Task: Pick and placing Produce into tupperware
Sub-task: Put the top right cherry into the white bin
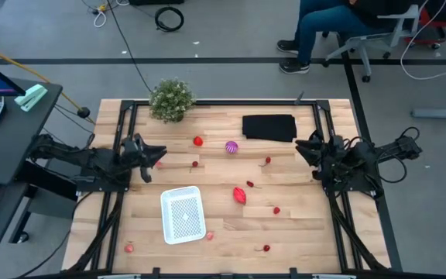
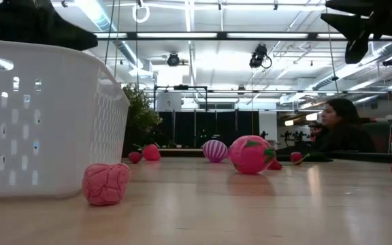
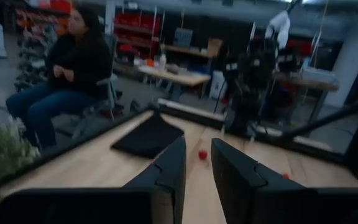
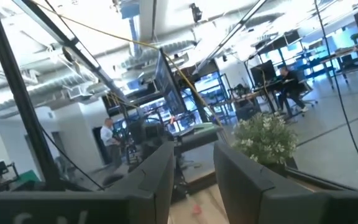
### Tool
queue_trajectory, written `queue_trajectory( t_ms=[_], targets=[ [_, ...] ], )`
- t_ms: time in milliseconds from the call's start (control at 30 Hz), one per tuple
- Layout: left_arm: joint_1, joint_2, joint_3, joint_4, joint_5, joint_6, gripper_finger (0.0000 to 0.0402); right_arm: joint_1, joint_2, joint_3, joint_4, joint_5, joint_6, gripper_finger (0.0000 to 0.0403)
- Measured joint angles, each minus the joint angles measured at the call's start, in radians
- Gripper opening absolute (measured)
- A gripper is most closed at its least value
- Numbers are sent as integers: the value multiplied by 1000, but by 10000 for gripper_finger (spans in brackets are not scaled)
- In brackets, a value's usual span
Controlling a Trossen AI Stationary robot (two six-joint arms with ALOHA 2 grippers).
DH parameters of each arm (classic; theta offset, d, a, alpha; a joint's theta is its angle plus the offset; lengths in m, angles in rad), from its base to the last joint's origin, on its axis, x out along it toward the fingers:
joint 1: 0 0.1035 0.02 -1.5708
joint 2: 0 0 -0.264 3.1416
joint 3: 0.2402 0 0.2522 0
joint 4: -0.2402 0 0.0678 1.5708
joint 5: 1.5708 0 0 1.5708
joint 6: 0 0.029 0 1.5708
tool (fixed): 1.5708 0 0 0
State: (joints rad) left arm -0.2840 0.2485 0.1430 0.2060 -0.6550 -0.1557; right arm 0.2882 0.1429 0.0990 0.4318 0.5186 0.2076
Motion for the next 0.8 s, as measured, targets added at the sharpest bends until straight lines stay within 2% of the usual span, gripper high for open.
queue_trajectory(
  t_ms=[200,367,633,800],
  targets=[
    [1,0,0,80,-1,11,90,0,0,5,3,-34,21,123],
    [1,0,0,72,-4,11,112,1,0,8,-4,-194,88,123],
    [1,0,0,161,-4,17,146,-22,5,8,-2,-189,-14,123],
    [1,0,35,242,-5,113,158,-71,83,8,-20,-206,-48,140]
  ],
)
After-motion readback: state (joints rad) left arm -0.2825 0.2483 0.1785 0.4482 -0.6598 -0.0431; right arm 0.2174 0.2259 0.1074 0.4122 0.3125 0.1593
